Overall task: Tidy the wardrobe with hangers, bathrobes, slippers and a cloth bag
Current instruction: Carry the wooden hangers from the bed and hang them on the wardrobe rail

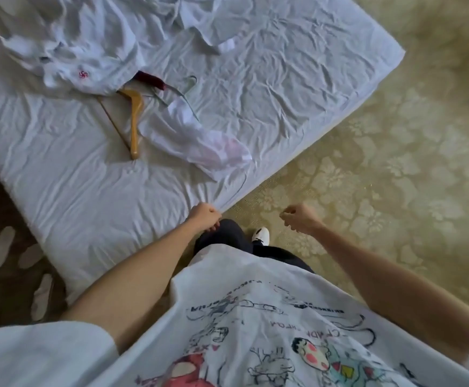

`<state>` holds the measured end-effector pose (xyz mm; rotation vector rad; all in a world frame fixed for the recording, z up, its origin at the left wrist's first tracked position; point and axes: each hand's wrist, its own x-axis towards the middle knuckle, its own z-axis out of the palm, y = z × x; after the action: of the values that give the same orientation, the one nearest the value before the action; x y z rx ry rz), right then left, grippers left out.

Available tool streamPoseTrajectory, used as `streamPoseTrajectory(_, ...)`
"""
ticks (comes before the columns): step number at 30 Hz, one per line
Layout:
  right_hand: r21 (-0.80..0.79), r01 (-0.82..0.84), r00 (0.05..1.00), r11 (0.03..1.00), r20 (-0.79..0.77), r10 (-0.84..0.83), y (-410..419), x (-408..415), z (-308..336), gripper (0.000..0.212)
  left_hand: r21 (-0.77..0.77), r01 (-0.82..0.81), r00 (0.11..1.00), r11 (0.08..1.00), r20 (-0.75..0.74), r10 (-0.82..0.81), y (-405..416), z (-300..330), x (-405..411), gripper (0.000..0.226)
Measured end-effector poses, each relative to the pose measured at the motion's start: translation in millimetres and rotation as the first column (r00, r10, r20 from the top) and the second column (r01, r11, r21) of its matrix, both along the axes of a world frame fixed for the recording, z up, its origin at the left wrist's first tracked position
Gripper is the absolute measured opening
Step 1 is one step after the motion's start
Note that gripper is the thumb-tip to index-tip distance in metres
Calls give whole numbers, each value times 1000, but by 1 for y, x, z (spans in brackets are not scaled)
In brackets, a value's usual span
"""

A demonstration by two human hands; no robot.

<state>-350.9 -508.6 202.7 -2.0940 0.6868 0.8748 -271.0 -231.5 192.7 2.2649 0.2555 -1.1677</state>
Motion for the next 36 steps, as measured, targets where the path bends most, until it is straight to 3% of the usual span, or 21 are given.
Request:
streamPoseTrajectory(7,78,-327,942,942,107,319,54,165,1,17,82,-312,945,947,-75,318,46,-20,17,19)
streamPoseTrajectory(17,16,-549,836,836,7,549,59,315,-11,13,80,-641,753,763,-127,646,45,-30,106,14)
streamPoseTrajectory(25,-23,-568,818,823,-131,561,11,410,-39,16,-14,-704,706,711,-126,697,20,-37,206,22)
streamPoseTrajectory(31,27,-666,737,745,-129,664,42,495,-85,14,116,-735,669,668,-33,742,36,-76,286,25)
streamPoseTrajectory(36,55,-707,697,705,-115,708,103,564,-146,17,208,-751,658,626,156,737,78,-106,371,19)
